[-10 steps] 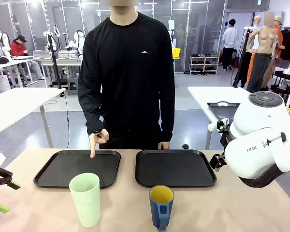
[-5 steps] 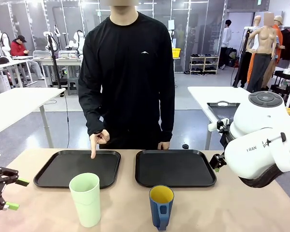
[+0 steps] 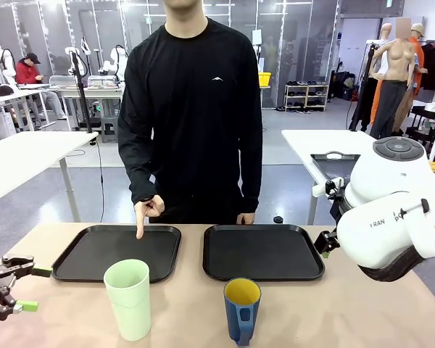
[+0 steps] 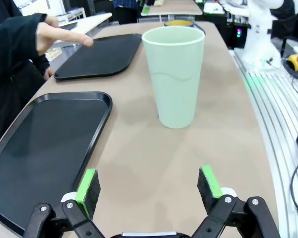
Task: Sort and store the cups by type.
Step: Pick up the Reusable plastic cup.
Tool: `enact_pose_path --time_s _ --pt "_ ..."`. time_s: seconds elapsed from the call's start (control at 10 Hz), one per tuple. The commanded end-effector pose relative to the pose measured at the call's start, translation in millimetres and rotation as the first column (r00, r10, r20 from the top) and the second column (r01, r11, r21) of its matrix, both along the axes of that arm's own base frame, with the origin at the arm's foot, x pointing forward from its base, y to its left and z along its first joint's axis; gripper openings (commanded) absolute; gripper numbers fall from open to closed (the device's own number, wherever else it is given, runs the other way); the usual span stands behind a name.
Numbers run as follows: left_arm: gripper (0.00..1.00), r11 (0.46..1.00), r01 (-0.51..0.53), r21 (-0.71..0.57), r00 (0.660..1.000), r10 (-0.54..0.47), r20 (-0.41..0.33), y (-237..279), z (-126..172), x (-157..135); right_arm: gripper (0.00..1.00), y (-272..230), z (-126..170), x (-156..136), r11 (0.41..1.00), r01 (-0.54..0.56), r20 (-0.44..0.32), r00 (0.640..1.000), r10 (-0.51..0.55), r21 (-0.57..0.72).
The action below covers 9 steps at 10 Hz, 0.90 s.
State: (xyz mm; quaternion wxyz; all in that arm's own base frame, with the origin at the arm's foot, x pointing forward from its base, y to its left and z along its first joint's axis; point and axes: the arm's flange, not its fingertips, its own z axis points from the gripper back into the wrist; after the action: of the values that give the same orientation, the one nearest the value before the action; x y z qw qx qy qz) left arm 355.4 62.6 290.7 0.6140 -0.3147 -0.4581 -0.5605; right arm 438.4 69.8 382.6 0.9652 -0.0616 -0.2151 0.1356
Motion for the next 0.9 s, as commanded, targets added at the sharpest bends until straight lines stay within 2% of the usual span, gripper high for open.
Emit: enact_pose_path --time_s 0.0,0.4,0.5,0.8 --pt "1.00 1.000 0.014 0.017 1.000 -0.014 0.008 -0.7 1.3 -2.5 1.00 -0.6 -0.4 0.6 1.000 0.003 0.001 1.000 -0.003 0.002" --pt "1.00 1.000 0.003 0.017 1.000 -0.003 -0.005 -0.7 1.2 0.6 1.00 -0.6 -0.4 0.6 1.000 0.003 0.001 1.000 -0.003 0.002" --pt "1.00 0.998 0.036 -0.043 0.999 -0.036 -0.009 -9.2 -7.0 9.7 1.00 -0.6 -0.4 0.6 1.000 0.003 0.001 1.000 -0.003 0.002" --pt "1.00 0.991 0.109 -0.080 0.994 -0.111 -0.025 -27.0 -14.4 17.5 1.00 -0.6 -0.4 0.6 1.000 0.003 0.001 1.000 -0.003 0.002"
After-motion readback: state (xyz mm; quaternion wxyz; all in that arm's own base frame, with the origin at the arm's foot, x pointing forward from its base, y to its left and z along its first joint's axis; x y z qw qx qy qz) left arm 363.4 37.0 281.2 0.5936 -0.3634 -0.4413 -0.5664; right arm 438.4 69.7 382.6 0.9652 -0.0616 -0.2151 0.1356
